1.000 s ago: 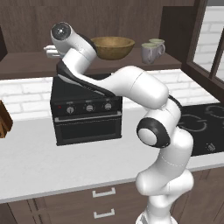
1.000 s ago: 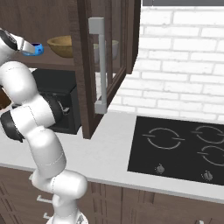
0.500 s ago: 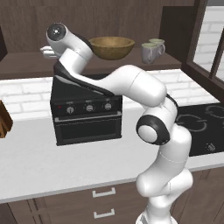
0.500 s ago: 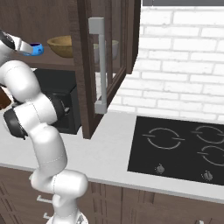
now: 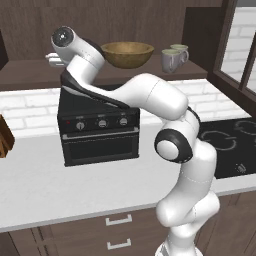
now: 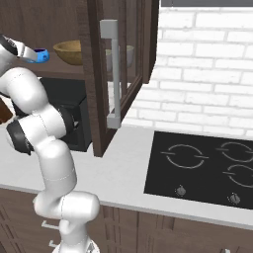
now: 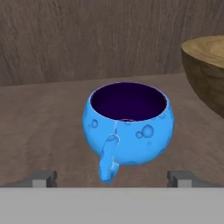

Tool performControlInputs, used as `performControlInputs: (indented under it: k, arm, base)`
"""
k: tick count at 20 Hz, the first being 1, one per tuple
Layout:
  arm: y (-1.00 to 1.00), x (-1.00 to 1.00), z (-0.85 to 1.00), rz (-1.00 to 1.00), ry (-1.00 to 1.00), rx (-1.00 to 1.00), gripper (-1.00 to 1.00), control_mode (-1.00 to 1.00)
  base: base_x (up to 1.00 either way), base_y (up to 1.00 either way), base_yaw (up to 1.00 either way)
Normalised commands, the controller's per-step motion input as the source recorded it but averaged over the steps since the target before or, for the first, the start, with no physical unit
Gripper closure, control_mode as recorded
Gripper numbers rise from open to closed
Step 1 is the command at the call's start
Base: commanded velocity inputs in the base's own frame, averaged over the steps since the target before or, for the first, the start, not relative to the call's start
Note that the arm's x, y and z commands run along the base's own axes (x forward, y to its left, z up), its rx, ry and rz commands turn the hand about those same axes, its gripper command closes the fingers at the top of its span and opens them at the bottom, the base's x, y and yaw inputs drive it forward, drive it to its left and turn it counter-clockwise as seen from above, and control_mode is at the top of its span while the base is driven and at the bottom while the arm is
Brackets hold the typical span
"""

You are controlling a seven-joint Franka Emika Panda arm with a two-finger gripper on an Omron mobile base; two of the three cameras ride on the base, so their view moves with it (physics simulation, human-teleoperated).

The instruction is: Gather all objects into one cabinet and sort the glasses and bowls to opposite sides.

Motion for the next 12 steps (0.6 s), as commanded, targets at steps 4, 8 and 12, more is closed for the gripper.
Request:
performControlInputs:
  k: [4,8,12]
  arm:
    - [0.0,0.06,-0.02,-0.03,0.0,0.0,-1.0,-1.0]
    - [0.0,0.08,-0.01,-0.02,0.0,0.0,-1.0,-1.0]
    - [0.0,0.07,0.0,0.0,0.0,0.0,-1.0,-1.0]
  base:
    - [0.0,0.0,0.0]
    - [0.0,0.0,0.0]
    - [0.0,0.0,0.0]
